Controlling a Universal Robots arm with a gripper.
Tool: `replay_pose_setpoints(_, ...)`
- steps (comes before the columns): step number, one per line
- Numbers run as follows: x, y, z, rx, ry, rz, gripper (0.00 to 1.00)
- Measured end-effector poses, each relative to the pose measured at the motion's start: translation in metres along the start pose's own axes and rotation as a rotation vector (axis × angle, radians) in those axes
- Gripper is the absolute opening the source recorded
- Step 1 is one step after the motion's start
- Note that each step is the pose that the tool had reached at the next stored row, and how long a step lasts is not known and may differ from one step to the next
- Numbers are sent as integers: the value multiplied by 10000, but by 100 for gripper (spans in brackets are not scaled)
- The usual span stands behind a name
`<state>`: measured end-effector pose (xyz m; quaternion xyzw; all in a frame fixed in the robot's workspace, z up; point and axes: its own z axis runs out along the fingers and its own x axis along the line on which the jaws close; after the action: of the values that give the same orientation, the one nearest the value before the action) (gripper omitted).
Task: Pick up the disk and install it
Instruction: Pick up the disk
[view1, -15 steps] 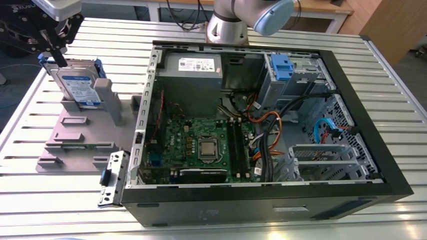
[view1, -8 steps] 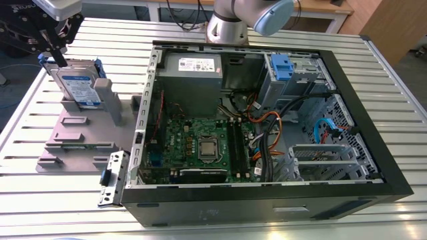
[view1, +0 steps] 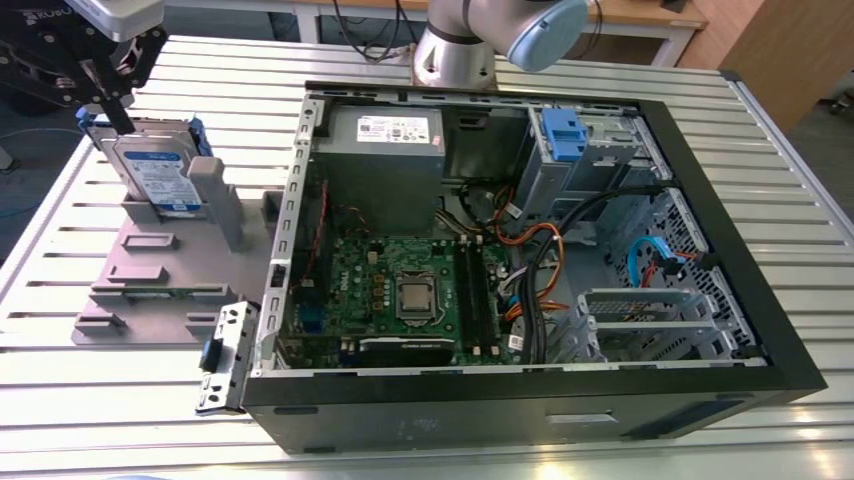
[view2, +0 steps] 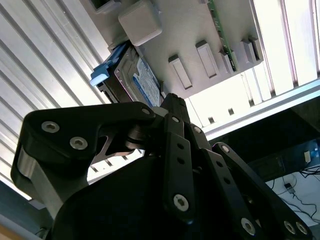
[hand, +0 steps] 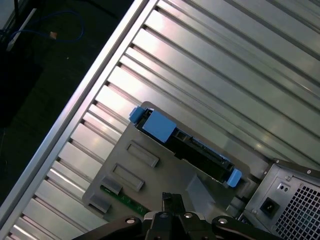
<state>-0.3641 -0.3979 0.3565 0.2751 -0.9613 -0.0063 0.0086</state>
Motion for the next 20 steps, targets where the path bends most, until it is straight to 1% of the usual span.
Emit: replay_pose_setpoints(20,0,0,0,2,2,-101,11)
